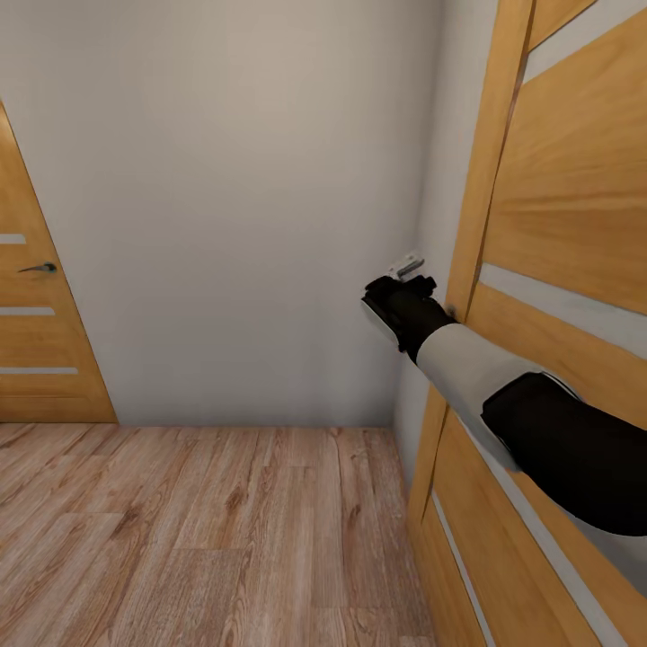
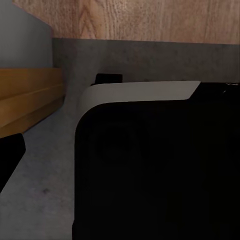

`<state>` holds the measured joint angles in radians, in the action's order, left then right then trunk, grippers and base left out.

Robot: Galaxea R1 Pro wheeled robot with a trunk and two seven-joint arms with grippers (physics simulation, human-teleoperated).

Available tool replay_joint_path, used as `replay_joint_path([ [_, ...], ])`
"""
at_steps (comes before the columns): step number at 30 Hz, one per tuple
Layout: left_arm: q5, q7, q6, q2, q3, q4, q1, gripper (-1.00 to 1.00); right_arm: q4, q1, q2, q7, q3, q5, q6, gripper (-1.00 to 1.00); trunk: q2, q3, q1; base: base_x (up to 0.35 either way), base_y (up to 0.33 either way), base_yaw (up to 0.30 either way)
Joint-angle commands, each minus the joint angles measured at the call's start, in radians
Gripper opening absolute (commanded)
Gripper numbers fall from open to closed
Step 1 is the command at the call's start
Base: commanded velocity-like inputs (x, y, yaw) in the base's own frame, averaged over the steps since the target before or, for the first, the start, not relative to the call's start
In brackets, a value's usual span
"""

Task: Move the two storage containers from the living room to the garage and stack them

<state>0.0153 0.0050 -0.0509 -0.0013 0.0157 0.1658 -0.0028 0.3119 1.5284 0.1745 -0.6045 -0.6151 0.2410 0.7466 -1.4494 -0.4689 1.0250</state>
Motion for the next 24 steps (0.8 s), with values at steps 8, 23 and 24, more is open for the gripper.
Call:
replay_joint_path([
  [8, 0.002, -0.002, -0.003, 0.0, 0.002, 0.0, 0.0, 1.0, -0.001, -0.011, 0.0, 0.232, -0.003, 0.277, -0.049, 1.0, -0.001, -0.001, 0.0, 0.0, 0.0, 0.0],
  [23, 0.002, -0.001, -0.004, 0.0, 0.001, 0.0, 0.0, 1.0, -0.003, -0.194, 0.0, 0.474, -0.003, 0.3, -0.175, 1.0, -0.001, -0.001, 0.0, 0.0, 0.0, 0.0],
  [24, 0.002, -0.001, -0.004, 0.0, 0.001, 0.0, 0.0, 1.0, -0.003, -0.199, 0.0, 0.499, -0.004, 0.298, -0.179, 1.0, -0.001, -0.001, 0.0, 0.0, 0.0, 0.0],
])
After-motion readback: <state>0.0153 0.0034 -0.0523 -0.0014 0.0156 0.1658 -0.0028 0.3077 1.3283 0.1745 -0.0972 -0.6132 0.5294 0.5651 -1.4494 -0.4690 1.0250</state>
